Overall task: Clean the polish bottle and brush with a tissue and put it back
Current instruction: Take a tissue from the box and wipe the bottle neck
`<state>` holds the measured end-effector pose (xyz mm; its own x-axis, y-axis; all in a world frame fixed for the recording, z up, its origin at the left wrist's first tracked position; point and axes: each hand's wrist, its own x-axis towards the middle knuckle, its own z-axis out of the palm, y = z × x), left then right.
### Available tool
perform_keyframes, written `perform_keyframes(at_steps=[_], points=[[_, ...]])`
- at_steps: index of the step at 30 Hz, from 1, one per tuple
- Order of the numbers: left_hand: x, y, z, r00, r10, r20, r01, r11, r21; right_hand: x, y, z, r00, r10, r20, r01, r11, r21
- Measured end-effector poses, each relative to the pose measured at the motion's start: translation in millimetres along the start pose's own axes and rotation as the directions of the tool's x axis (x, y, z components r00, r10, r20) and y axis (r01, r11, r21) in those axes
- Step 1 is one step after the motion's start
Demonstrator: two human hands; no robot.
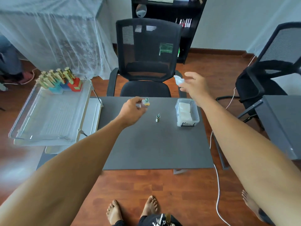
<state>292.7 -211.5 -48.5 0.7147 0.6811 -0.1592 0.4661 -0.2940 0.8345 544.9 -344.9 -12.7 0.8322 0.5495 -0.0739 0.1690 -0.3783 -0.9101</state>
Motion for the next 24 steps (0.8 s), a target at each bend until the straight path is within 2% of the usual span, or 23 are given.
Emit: perform_keyframes(at_steps=[2, 5, 10, 15, 20, 24], points=[[-1.3, 8.3, -14.2, 0.999, 0.038, -0.009, -0.039, 0.999, -0.011, -10.1, -15.9, 14.9, 0.996, -0.052, 0.069, 0.051, 0.999, 0.019], [-4.4, 18.4, -36.6, 0.997, 0.072, -0.026, -0.073, 0.997, -0.029, -28.9, -39.0, 43.1, 0.986, -0.144, 0.083, 0.146, 0.989, -0.022], [-9.5, 30.2, -71.4, 0.993, 0.086, -0.084, -0.088, 0.996, -0.019, -56.2, -72.3, 87.8, 0.980, -0.126, 0.157, 0.107, 0.987, 0.123], [-13.9, 37.0, -97.0, 0.990, 0.084, -0.113, -0.088, 0.996, -0.025, -77.2, -96.5, 115.6, 0.960, -0.188, 0.209, 0.143, 0.966, 0.215], [-13.8, 37.0, -106.8, 0.984, 0.074, -0.160, -0.075, 0.997, 0.001, -91.6, -110.7, 128.2, 0.944, -0.256, 0.208, 0.216, 0.957, 0.196], [-12.2, 33.4, -105.3, 0.983, 0.070, -0.168, -0.067, 0.997, 0.025, -100.5, -113.1, 133.6, 0.952, -0.266, 0.154, 0.238, 0.955, 0.178]])
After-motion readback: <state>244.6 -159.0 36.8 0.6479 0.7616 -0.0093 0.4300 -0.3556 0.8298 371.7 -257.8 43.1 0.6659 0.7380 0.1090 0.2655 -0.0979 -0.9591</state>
